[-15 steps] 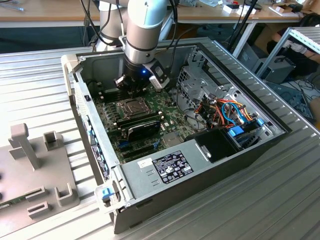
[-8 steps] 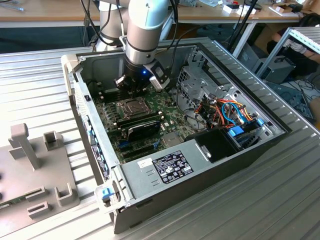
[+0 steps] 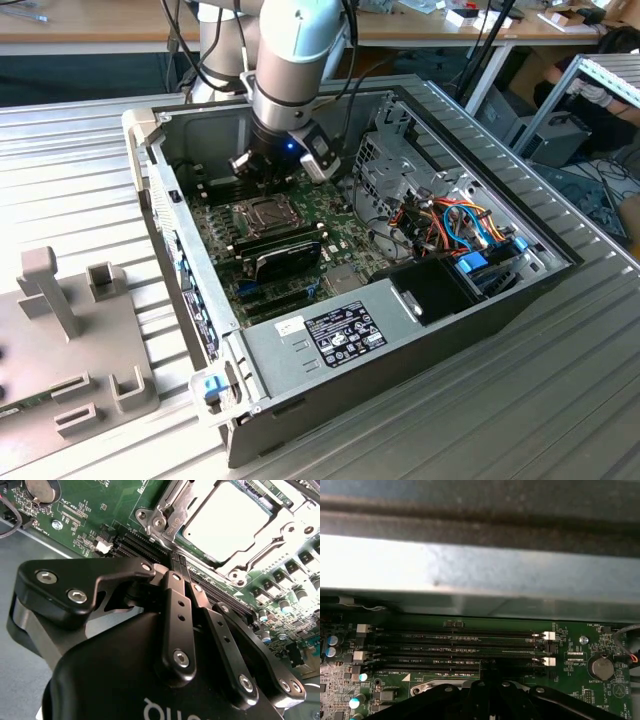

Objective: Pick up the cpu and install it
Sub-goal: 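Install the first cpu locking lever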

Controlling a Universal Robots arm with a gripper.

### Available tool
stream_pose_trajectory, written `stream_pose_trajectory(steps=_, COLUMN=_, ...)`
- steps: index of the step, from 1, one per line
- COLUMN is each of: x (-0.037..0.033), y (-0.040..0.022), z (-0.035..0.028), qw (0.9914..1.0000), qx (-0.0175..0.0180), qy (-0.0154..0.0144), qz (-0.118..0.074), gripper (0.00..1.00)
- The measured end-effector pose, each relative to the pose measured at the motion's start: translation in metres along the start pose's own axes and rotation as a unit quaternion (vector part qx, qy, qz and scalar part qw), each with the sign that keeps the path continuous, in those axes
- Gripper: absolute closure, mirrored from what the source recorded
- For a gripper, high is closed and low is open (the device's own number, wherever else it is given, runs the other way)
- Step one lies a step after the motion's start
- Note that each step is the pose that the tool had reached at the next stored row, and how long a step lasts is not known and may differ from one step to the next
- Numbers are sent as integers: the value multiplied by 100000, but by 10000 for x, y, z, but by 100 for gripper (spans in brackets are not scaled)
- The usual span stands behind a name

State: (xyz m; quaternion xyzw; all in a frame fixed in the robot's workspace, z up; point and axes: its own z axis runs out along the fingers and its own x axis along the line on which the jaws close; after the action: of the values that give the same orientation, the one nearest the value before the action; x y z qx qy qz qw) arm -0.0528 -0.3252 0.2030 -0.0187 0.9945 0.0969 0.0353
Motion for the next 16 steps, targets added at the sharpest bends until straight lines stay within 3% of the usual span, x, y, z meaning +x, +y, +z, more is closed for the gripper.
stream_pose_trajectory(steps=2, x=-2, y=-15, z=-3, qw=99999, qx=-530, qy=-17, qz=34, gripper=89)
stream_pose_trajectory(steps=5, x=-4, y=-47, z=-8, qw=99995, qx=-1033, qy=-52, qz=66, gripper=89)
stream_pose_trajectory(steps=8, x=-3, y=-80, z=-17, qw=99994, qx=-1084, qy=-49, qz=79, gripper=89)
stream_pose_trajectory(steps=14, x=-2, y=-96, z=-19, qw=99985, qx=-1755, qy=-73, qz=125, gripper=89)
stream_pose_trajectory(steps=16, x=-3, y=-97, z=-17, qw=99984, qx=-1778, qy=-81, qz=120, gripper=89)
